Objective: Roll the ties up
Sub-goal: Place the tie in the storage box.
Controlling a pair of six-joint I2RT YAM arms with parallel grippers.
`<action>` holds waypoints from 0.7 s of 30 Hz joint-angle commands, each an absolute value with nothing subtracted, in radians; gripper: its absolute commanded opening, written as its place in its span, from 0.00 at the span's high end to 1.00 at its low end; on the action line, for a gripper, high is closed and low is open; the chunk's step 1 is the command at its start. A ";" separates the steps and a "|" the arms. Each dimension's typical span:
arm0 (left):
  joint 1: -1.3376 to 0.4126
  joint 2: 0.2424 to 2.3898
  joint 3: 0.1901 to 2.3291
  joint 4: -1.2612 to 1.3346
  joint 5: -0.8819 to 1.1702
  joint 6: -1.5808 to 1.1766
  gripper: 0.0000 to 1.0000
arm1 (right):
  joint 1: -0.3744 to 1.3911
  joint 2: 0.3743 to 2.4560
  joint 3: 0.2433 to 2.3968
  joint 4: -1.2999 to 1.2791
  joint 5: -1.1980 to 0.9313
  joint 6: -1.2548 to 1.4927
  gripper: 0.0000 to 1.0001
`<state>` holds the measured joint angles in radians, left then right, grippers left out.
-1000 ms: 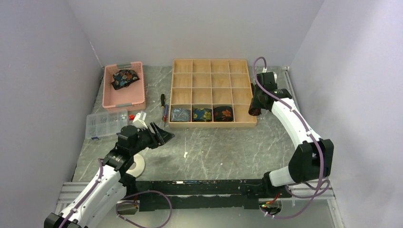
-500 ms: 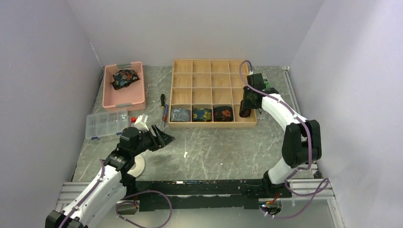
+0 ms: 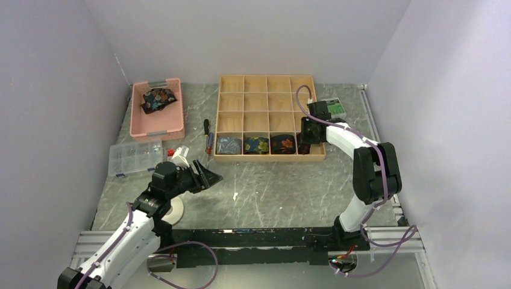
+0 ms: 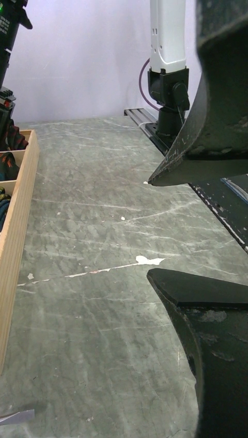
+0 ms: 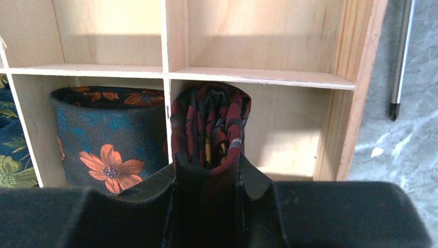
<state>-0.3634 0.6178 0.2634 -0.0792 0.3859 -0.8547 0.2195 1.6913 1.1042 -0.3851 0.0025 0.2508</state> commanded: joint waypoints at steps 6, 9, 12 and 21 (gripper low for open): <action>-0.363 0.600 0.264 -0.095 0.424 -0.840 0.35 | 0.202 1.734 1.081 -0.288 -0.090 0.270 1.00; -0.362 0.611 0.266 -0.101 0.428 -0.831 0.35 | 0.198 1.733 1.051 -0.265 -0.073 0.289 1.00; -0.362 0.616 0.271 -0.108 0.428 -0.826 0.35 | 0.198 1.725 1.032 -0.262 -0.042 0.309 0.96; -0.362 0.633 0.270 -0.088 0.428 -0.841 0.35 | 0.197 1.664 1.044 -0.281 0.026 0.337 0.54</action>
